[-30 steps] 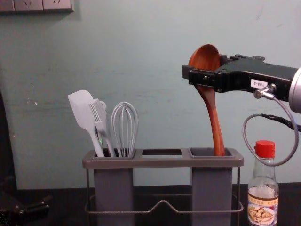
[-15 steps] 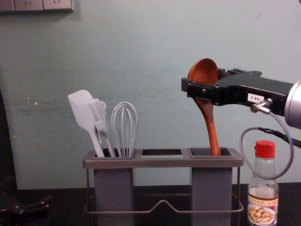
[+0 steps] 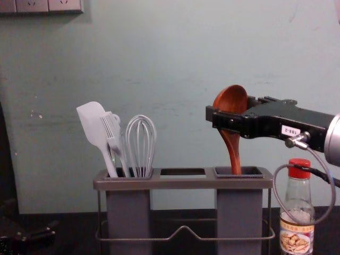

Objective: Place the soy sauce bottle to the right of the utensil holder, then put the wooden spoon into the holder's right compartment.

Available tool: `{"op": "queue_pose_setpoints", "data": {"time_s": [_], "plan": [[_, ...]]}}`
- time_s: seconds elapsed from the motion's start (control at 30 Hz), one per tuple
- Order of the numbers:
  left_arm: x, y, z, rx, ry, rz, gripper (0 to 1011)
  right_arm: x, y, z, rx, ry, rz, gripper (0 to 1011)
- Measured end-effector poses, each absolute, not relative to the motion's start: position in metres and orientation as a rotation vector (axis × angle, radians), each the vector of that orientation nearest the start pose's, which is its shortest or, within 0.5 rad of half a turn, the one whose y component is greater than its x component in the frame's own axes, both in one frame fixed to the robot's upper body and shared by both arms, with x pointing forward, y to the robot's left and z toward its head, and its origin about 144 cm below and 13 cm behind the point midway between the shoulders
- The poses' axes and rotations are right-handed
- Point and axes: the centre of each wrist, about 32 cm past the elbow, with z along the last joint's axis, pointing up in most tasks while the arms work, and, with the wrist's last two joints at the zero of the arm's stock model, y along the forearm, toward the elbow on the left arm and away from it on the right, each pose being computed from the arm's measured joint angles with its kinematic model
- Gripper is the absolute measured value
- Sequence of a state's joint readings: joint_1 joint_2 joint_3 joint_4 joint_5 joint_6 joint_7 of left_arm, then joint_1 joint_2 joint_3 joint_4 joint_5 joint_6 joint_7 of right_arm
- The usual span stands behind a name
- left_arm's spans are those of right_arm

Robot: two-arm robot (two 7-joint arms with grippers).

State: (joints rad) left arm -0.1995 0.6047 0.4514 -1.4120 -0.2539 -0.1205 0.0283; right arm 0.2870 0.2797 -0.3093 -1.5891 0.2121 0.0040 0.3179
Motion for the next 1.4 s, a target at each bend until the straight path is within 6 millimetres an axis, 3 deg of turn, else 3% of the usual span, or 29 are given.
{"op": "queue_pose_setpoints", "data": {"time_s": [0.63,1.4], "plan": [[0.489,0.31,1.14,0.304,-0.285,1.248,1005,0.499,-0.215,1.22,0.033,-0.224,-0.96,839],[0.489,0.31,1.14,0.304,-0.285,1.248,1005,0.496,-0.216,1.214,0.015,-0.198,-0.981,839]]}}
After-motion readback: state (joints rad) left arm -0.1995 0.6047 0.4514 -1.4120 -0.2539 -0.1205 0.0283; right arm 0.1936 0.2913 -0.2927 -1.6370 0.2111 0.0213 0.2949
